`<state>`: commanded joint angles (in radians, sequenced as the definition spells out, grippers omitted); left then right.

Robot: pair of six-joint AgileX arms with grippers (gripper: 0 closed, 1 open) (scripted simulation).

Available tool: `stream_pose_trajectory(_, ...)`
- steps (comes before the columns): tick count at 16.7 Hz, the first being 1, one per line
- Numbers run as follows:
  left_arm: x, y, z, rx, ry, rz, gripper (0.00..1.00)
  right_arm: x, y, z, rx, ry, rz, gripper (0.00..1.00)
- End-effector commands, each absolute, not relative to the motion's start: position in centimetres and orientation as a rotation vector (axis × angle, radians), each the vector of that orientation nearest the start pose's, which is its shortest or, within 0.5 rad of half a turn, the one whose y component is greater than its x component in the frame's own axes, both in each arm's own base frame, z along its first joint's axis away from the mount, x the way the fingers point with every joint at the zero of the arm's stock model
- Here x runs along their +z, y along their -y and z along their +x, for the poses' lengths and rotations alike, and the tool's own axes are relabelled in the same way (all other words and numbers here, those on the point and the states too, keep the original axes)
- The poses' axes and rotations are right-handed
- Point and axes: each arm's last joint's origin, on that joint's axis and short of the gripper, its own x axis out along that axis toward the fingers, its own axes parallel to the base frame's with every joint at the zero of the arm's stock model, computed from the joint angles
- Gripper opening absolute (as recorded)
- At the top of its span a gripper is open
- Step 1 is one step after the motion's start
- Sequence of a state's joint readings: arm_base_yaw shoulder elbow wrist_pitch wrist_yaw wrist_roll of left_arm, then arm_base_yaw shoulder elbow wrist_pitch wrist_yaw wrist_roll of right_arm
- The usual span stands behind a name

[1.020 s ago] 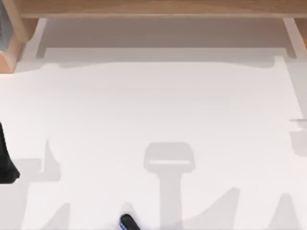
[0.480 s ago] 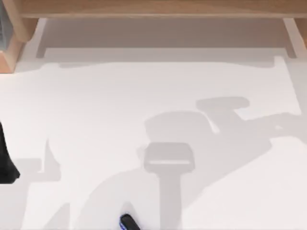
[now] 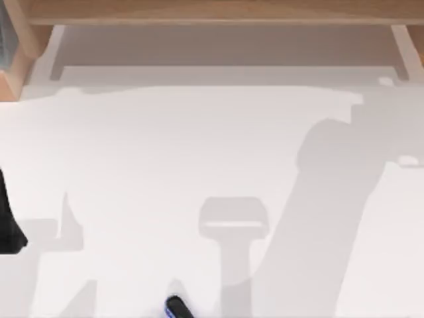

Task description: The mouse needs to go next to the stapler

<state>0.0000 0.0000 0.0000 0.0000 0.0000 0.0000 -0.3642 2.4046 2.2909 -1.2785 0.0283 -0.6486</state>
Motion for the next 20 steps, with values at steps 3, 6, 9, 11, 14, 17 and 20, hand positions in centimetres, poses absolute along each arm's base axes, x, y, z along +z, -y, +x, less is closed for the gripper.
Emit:
stream_pose_trajectory(3, 16.0, 0.1, 10.6, 0.000, 0.000, 0.000, 1.00, 18.0, 17.8, 47.4, 0.226, -1.442, -0.283, 1.00)
stream_pose_trajectory(6, 16.0, 0.1, 10.6, 0.000, 0.000, 0.000, 1.00, 16.5, 18.4, 48.0, 0.271, -1.447, -0.259, 1.00)
stream_pose_trajectory(9, 16.0, 0.1, 10.6, 0.000, 0.000, 0.000, 1.00, 16.1, 18.5, 48.0, 0.283, -1.451, -0.249, 1.00)
stream_pose_trajectory(11, 16.0, 0.1, 10.6, 0.000, 0.000, 0.000, 1.00, 16.1, 18.5, 48.0, 0.283, -1.451, -0.249, 1.00)
stream_pose_trajectory(14, 16.0, 0.1, 10.6, 0.000, 0.000, 0.000, 1.00, 16.1, 18.2, 48.1, 0.286, -1.452, -0.254, 1.00)
stream_pose_trajectory(17, 16.0, 0.1, 10.6, 0.000, 0.000, 0.000, 1.00, 16.0, 18.3, 48.1, 0.284, -1.452, -0.251, 1.00)
stream_pose_trajectory(20, 16.0, 0.1, 10.6, 0.000, 0.000, 0.000, 1.00, 15.9, 18.3, 48.0, 0.283, -1.451, -0.249, 1.00)
